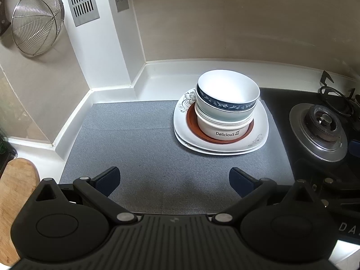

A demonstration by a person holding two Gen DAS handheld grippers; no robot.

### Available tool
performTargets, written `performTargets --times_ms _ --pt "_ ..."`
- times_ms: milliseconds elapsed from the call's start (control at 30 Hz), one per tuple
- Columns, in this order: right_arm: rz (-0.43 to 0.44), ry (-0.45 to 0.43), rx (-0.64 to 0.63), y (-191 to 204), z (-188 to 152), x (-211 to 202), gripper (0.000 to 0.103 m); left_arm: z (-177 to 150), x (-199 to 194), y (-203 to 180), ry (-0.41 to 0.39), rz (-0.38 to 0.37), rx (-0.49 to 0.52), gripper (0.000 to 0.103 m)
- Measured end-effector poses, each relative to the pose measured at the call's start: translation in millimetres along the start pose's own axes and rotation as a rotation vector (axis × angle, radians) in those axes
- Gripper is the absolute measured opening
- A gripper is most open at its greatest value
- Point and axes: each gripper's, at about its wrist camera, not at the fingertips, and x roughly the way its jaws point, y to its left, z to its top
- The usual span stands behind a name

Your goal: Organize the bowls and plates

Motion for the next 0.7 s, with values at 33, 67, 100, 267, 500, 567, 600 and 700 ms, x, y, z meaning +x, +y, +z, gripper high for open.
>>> performTargets --times_ms 33,67,100,267,500,567,600,700 --pt "0.000 0.000 0.000 0.1 -0.2 0.0 0.103 0.3 0.1 0.1 0.000 -0.001 0.000 0.103" --pt "0.000 0.000 0.001 0.2 0.3 0.2 0.103 0.8 0.6 1.0 0.000 -0.002 0.000 0.103" --pt "0.000 0.000 0.000 0.1 0.4 0.2 0.103 0.8 0.7 1.0 0.001 -0.001 0.000 0.103" --pt "0.000 0.001 0.000 0.3 0.2 0.4 0.103 1.4 1.6 1.2 0.001 -0.003 0.000 0.103" --pt "-0.001 0.000 0.000 0.0 0.4 0.9 0.103 1.7 1.7 0.2 0.001 -0.002 0.000 0.103" --pt "-0.002 -0.001 -0.001 -0.3 0.7 1.1 0.103 1.5 1.7 -0.2 0.001 -0.001 0.000 0.103" --pt "-0.002 -0.001 -0.001 -0.6 1.1 1.5 0.103 1.4 1.6 -0.3 0.001 -0.001 0.000 0.103" --pt "-0.002 -0.003 0.001 -0.7 1.0 1.8 0.103 2.6 2.4 -0.3 0.001 -0.001 0.002 0.103"
